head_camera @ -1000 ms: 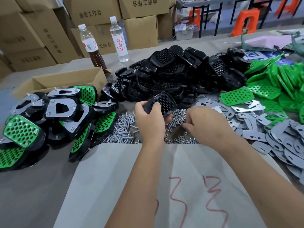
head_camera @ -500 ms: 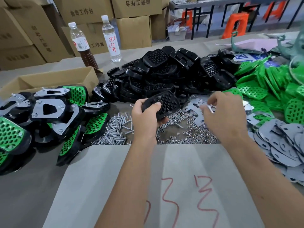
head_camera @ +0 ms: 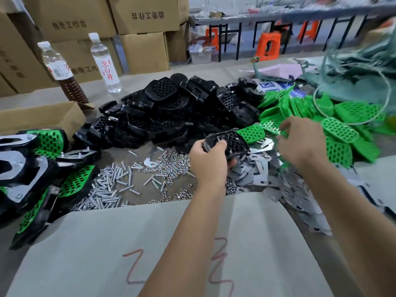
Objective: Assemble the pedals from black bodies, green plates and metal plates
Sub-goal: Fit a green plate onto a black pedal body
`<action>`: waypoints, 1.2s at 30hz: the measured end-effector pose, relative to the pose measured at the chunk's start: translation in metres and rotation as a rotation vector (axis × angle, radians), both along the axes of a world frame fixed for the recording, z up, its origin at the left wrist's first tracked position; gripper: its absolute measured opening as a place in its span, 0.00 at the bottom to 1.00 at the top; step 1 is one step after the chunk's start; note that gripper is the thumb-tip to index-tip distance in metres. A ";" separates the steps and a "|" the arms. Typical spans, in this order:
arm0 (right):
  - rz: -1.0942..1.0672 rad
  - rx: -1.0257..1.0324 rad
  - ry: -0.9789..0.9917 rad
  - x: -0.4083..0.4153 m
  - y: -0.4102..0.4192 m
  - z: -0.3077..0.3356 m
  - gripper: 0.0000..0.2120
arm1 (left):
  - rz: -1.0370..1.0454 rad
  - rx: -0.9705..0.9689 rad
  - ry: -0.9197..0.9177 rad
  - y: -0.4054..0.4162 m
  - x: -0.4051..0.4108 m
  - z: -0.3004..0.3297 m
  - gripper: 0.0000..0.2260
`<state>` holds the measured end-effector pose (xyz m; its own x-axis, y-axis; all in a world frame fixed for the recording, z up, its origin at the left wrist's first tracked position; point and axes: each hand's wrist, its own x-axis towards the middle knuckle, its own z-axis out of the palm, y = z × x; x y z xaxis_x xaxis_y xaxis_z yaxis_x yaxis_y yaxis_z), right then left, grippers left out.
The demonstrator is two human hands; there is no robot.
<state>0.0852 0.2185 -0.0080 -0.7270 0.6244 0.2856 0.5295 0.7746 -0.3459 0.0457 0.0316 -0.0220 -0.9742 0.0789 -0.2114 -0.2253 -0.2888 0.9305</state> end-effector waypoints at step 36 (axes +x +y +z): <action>0.449 -1.284 0.727 -0.018 -0.125 0.006 0.10 | -0.097 0.194 -0.107 -0.082 -0.019 0.004 0.11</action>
<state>0.0671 0.0939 -0.0020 -0.8626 0.4940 0.1093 -0.2310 -0.1925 -0.9537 0.0268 -0.0503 -0.0180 -0.9329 0.2202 -0.2849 -0.3551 -0.4324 0.8288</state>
